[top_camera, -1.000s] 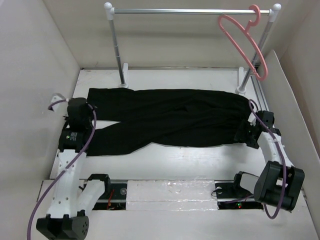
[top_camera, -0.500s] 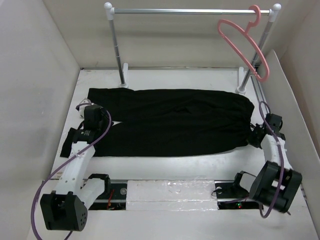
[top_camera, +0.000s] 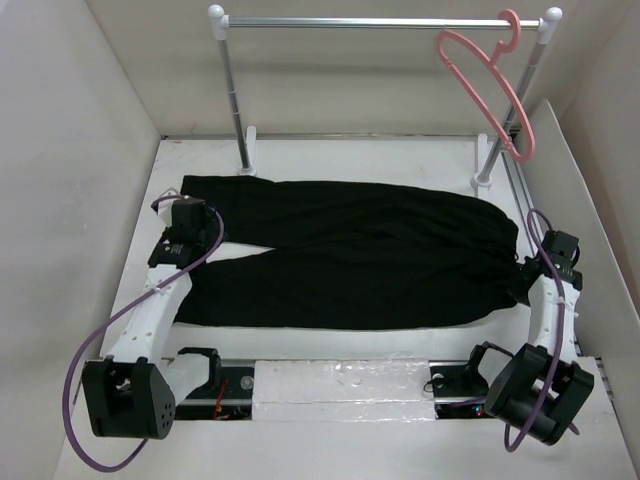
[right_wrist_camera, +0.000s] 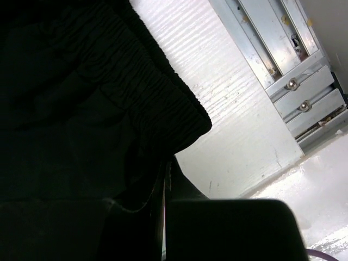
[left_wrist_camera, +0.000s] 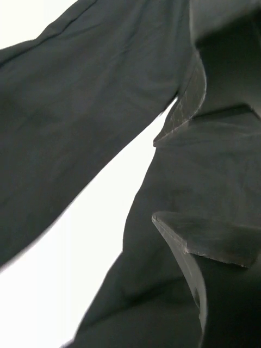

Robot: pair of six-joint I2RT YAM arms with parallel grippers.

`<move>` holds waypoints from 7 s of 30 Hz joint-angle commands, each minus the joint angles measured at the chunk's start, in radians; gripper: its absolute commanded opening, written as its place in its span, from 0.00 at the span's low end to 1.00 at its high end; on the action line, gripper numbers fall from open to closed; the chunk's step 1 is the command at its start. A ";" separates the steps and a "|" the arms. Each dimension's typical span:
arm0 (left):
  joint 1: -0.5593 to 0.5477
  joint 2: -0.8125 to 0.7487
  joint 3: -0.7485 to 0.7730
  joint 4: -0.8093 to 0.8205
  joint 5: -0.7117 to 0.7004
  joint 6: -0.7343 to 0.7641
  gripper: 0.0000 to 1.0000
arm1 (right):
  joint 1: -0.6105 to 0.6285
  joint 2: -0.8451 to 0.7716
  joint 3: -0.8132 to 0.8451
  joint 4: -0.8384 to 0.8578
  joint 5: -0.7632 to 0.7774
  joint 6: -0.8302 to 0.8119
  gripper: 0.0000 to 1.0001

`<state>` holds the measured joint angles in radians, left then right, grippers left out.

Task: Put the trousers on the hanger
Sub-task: Fold the trousers

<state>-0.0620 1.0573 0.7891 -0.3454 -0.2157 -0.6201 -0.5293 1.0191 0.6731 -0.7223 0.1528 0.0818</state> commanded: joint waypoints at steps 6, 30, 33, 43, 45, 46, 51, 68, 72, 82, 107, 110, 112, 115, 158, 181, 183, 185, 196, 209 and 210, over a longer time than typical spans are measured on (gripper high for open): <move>0.088 0.156 0.091 0.023 -0.158 -0.148 0.46 | 0.078 -0.022 0.112 -0.023 -0.114 -0.110 0.09; 0.278 0.902 0.604 -0.073 -0.149 -0.164 0.39 | 0.362 -0.091 0.095 -0.017 -0.251 -0.125 0.53; 0.278 0.960 0.624 -0.080 -0.149 -0.173 0.27 | 0.374 -0.102 0.117 -0.034 -0.242 -0.137 0.54; 0.330 0.896 0.513 -0.156 -0.287 -0.179 0.00 | 0.393 -0.137 0.105 -0.054 -0.263 -0.160 0.56; 0.343 0.873 0.460 -0.150 -0.298 -0.171 0.00 | 0.416 -0.149 0.111 -0.063 -0.262 -0.163 0.57; 0.353 0.851 0.447 -0.150 -0.306 -0.173 0.00 | 0.416 -0.152 0.114 -0.074 -0.257 -0.163 0.61; 0.363 0.796 0.441 -0.142 -0.297 -0.122 0.07 | 0.468 -0.162 0.126 -0.091 -0.289 -0.163 0.70; 0.455 0.170 0.089 -0.337 -0.209 -0.317 0.51 | 0.839 -0.194 0.152 0.000 -0.493 -0.301 0.07; 0.576 0.116 0.003 -0.359 -0.137 -0.345 0.49 | 0.870 -0.180 0.149 -0.012 -0.506 -0.338 0.24; 0.636 0.219 -0.008 -0.331 -0.186 -0.294 0.53 | 0.897 -0.204 0.154 -0.032 -0.495 -0.352 0.46; 0.636 0.297 -0.045 -0.198 -0.136 -0.145 0.17 | 0.897 -0.252 0.106 -0.032 -0.388 -0.255 0.62; 0.636 0.322 -0.050 -0.199 -0.134 -0.153 0.18 | 0.897 -0.248 0.117 -0.032 -0.371 -0.258 0.62; 0.636 0.329 -0.054 -0.196 -0.133 -0.155 0.18 | 0.897 -0.243 0.128 -0.035 -0.357 -0.260 0.63; 0.626 0.334 -0.057 -0.198 -0.128 -0.156 0.18 | 0.897 -0.241 0.128 -0.037 -0.351 -0.258 0.67; 0.238 -0.232 0.176 -0.104 0.055 -0.185 0.00 | 0.160 0.058 0.143 -0.189 0.055 0.254 0.76; 0.254 -0.154 0.107 -0.052 -0.043 -0.115 0.00 | 0.051 0.332 0.022 0.172 -0.121 0.009 0.16; 0.263 -0.145 0.104 -0.044 -0.063 -0.109 0.00 | 0.051 0.332 0.028 0.167 -0.121 -0.019 0.06; 0.272 -0.137 0.116 -0.049 -0.106 -0.099 0.00 | 0.040 0.285 0.054 0.123 -0.125 -0.046 0.00; 0.238 0.102 0.308 -0.116 -0.355 -0.095 0.00 | 0.104 0.188 0.342 0.011 -0.038 -0.152 0.00; 0.248 0.378 0.481 0.008 -0.427 -0.067 0.00 | 0.114 0.551 0.700 0.098 -0.139 -0.194 0.00; 0.248 0.420 0.498 0.013 -0.433 -0.067 0.00 | 0.114 0.576 0.723 0.101 -0.145 -0.197 0.00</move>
<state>0.1776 1.4197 1.2331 -0.3702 -0.5671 -0.7094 -0.4179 1.5433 1.3140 -0.6964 0.0154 -0.0898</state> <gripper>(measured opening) 0.003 0.023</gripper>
